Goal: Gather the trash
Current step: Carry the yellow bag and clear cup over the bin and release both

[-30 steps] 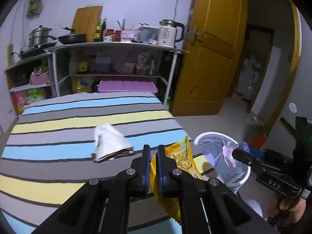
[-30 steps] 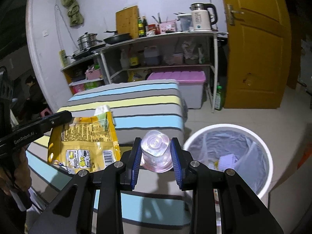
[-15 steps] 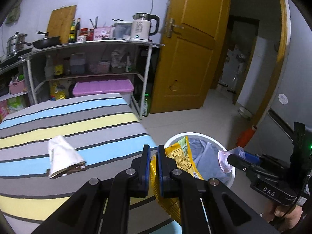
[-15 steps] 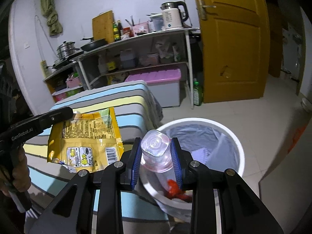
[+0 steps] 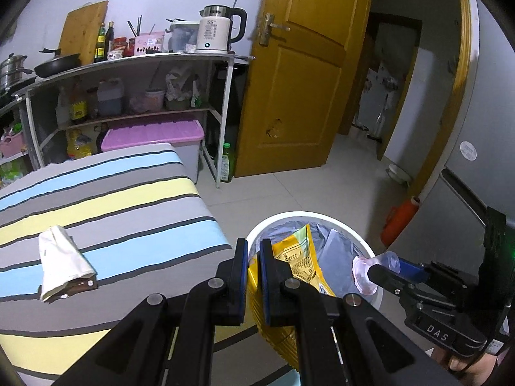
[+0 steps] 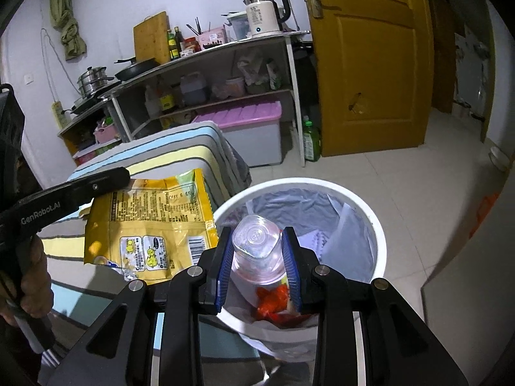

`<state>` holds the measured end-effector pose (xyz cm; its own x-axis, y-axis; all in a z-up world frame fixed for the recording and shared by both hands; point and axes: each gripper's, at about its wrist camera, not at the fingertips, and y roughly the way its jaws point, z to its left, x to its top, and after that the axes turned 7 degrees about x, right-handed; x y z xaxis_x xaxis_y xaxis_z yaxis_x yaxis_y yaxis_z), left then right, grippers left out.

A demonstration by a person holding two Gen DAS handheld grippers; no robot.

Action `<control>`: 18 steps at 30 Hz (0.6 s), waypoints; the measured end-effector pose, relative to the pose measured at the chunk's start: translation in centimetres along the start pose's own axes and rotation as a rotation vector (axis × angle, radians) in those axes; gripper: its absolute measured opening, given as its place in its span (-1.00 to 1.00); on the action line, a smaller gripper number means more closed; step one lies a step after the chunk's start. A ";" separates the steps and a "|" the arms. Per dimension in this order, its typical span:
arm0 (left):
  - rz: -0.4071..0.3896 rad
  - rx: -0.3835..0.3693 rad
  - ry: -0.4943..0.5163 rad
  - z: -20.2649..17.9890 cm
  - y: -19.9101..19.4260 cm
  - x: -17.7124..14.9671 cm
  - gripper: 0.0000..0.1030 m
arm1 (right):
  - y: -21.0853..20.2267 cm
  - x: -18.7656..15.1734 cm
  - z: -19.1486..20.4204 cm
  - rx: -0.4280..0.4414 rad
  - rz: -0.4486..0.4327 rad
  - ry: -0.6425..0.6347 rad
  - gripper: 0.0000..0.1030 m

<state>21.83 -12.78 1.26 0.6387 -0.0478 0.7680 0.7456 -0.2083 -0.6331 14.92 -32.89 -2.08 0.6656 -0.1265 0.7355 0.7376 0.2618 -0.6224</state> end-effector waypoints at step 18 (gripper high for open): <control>0.070 -0.054 0.023 -1.9 3.7 -0.6 -0.79 | 1.6 -0.5 -1.0 -0.038 0.052 0.003 -0.21</control>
<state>23.86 -15.34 -1.42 0.6841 -0.0865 0.7242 0.6872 -0.2563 -0.6797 15.91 -33.38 -3.70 0.7036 -0.1162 0.7010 0.7055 0.2319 -0.6697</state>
